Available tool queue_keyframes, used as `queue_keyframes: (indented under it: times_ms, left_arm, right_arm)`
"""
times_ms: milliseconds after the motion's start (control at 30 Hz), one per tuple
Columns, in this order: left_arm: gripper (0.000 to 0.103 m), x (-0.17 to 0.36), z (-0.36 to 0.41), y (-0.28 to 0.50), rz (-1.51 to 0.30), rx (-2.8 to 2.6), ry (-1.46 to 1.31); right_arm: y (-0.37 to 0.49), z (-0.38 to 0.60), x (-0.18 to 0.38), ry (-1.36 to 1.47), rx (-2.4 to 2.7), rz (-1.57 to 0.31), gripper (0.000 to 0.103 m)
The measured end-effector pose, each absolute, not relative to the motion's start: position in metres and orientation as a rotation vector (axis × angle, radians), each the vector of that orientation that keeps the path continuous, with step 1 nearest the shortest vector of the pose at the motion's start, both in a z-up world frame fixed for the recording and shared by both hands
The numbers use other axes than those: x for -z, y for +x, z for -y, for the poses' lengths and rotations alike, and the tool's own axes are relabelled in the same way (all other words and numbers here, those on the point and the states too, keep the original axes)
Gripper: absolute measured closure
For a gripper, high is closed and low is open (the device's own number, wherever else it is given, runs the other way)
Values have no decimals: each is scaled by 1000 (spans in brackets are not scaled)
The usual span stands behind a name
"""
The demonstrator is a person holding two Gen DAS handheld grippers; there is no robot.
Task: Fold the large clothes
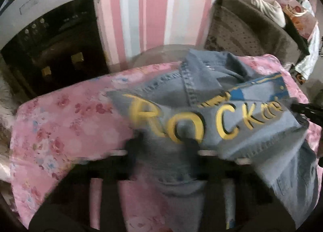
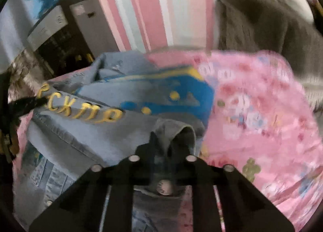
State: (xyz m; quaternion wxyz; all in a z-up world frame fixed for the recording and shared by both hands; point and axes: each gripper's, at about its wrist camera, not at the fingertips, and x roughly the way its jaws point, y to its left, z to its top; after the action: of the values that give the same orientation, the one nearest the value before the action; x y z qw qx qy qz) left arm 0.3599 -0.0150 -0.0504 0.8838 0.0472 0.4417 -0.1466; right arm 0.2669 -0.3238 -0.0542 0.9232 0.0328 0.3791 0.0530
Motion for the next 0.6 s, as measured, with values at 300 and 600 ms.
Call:
queue_keyframes:
  times_ms: [300, 600]
  left_arm:
    - [93, 50, -3, 368, -844, 260, -26]
    - [49, 59, -16, 383, -886, 174, -25]
  right_arm:
    - [288, 329, 30, 44, -49, -623, 96]
    - [293, 349, 57, 128, -45, -737, 67]
